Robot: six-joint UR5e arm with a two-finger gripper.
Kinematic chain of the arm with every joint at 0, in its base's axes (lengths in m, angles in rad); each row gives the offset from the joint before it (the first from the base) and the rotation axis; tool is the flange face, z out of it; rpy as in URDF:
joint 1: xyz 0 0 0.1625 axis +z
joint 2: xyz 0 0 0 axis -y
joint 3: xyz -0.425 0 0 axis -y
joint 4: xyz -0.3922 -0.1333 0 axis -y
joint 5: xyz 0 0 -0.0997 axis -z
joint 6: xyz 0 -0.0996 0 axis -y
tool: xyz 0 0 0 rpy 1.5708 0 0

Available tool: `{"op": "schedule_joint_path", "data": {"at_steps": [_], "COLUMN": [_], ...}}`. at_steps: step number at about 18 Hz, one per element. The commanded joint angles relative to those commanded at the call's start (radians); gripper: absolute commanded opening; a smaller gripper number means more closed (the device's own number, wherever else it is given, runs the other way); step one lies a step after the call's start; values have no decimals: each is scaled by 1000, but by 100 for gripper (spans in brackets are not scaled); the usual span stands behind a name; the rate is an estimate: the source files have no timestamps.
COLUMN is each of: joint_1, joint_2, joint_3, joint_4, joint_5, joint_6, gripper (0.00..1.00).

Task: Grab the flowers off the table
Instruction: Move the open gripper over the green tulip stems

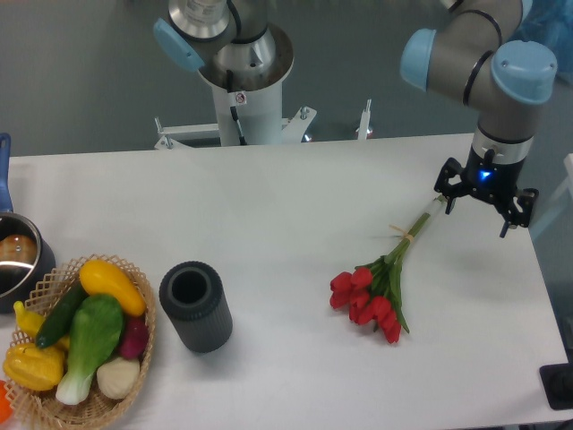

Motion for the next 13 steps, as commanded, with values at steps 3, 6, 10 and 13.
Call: {"op": "schedule_joint_path", "data": {"at_steps": [3, 6, 10, 13], "joint_1": [0, -3, -9, -3], "joint_2": [0, 0, 0, 1], "joint_3": [0, -2, -40, -104], "joint_4": [0, 0, 21, 70], "joint_5": [2, 2, -12, -69], "joint_6": [0, -2, -11, -11], "gripper": [100, 100, 100, 100]}}
